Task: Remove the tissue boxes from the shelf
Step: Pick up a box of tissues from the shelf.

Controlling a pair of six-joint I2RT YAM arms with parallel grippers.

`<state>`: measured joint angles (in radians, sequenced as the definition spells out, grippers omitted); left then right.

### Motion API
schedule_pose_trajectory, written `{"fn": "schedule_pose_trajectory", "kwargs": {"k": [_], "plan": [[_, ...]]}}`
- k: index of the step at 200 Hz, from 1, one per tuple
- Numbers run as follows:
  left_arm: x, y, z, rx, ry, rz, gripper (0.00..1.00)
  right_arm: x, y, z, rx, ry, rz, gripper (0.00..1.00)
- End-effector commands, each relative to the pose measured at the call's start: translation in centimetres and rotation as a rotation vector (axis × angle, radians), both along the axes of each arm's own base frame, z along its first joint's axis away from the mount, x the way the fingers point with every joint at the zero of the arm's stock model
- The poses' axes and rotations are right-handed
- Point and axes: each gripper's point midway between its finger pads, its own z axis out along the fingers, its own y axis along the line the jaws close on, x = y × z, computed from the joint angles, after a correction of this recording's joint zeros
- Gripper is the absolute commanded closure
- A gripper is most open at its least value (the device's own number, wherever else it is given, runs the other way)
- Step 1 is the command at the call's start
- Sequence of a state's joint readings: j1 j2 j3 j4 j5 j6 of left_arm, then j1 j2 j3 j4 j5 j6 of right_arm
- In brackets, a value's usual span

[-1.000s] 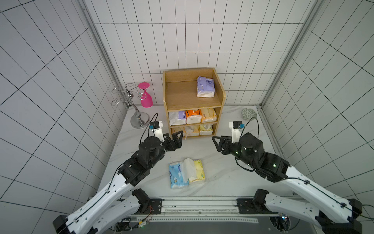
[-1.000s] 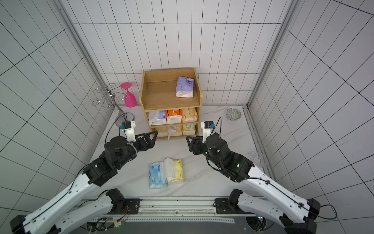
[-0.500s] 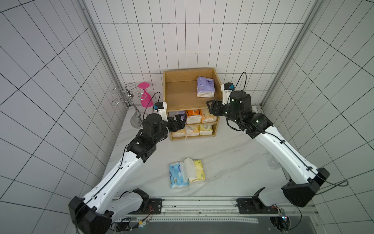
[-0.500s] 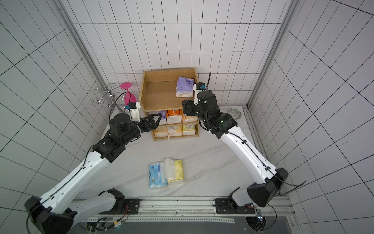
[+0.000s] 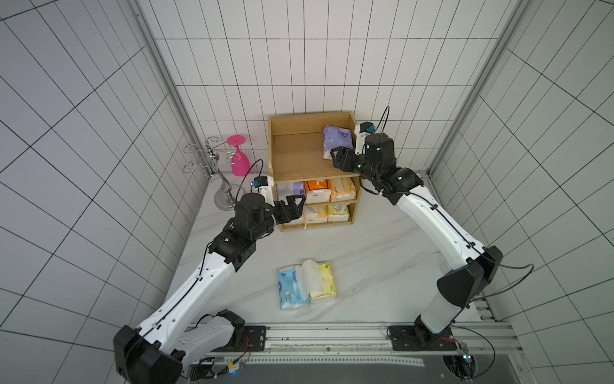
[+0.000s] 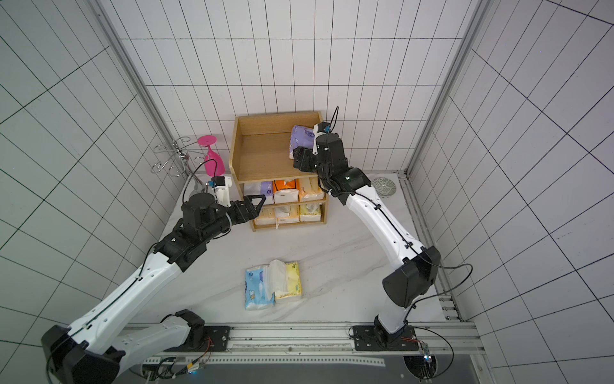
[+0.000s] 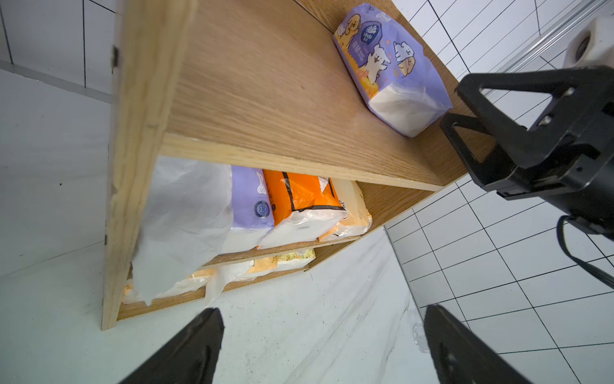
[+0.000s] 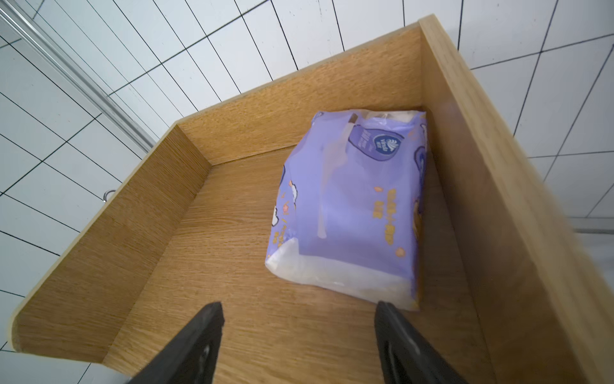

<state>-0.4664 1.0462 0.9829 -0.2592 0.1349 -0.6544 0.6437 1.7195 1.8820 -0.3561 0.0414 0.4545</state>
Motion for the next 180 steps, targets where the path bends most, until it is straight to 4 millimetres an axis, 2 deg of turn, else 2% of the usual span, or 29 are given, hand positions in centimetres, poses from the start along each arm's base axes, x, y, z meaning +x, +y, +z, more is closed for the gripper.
{"fn": "schedule_pose_trajectory", "kwargs": {"k": [1,53,80,108,131,159,180], "plan": [[-1.0,0.6,0.9,-0.019,-0.028,-0.004,0.02,2.3,-0.9,0.2,0.020,-0.009,-0.076,0.22],[-2.4,1.1,0.7,-0.058,-0.018,-0.008,0.02,4.5,-0.3,-2.3,-0.010,0.009,-0.111,0.24],[-3.2,1.3,0.1,-0.083,-0.009,-0.011,0.02,5.3,0.1,-3.4,-0.025,0.017,-0.114,0.31],[-3.8,1.6,-0.6,-0.084,0.009,-0.008,0.02,5.6,0.4,-3.4,-0.032,0.002,-0.109,0.40],[-4.3,1.9,-0.6,-0.094,0.012,-0.005,0.02,6.0,0.9,-3.1,-0.031,-0.009,-0.099,0.41],[-4.7,2.0,-0.6,-0.102,0.015,-0.008,0.02,6.5,2.0,-3.0,-0.031,-0.019,-0.058,0.46],[-5.0,2.1,-0.7,-0.101,0.019,-0.010,0.02,6.8,2.5,-3.3,-0.035,-0.021,-0.042,0.59]]}}
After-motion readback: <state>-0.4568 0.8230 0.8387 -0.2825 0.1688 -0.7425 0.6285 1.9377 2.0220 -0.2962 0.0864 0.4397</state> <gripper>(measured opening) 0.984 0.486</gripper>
